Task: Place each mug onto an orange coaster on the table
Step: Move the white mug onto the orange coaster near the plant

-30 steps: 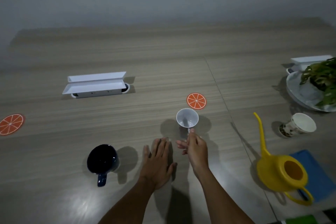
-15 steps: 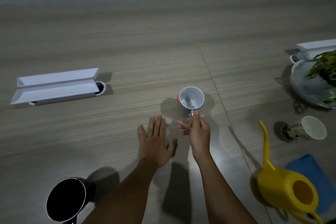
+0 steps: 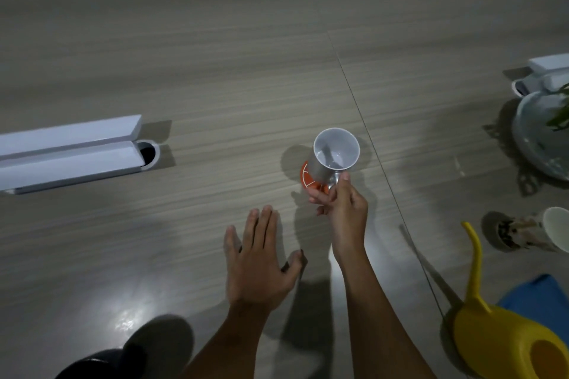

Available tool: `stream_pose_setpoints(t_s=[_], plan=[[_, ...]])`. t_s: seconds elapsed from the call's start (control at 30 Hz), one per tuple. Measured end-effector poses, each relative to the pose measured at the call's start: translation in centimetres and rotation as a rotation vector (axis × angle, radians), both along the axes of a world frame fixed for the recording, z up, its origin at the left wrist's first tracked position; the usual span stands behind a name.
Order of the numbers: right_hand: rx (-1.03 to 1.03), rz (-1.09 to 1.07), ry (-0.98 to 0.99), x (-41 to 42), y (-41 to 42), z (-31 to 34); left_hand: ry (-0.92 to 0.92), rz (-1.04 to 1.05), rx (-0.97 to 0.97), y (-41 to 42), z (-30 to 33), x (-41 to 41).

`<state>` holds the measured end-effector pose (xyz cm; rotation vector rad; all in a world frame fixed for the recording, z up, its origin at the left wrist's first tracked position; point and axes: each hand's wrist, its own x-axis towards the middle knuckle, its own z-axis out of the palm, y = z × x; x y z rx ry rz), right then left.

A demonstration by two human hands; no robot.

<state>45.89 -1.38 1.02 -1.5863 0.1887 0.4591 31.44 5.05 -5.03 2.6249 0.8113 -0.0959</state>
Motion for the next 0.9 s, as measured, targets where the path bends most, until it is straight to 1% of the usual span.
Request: stream_pose_setpoints(t_s=[0.27, 0.53, 0.8, 0.9], plan=[[-0.029, 0.016, -0.01, -0.2, -0.4, -1.1, 0.0, 0.001, -0.007, 0.0, -0.1, 0.0], [0.024, 0.024, 0.048, -0.6, -1.3, -1.2, -0.02, -0.019, 0.01, 0.0, 0.0, -0.3], [-0.004, -0.03, 0.044, -6.0, -5.6, 0.6, -0.059, -0.085, 0.026, 0.2, 0.0, -2.0], [-0.11, 0.074, 0.031, -9.5, -7.8, 1.3, -0.086, -0.132, 0.022, -0.4, -0.3, -5.8]])
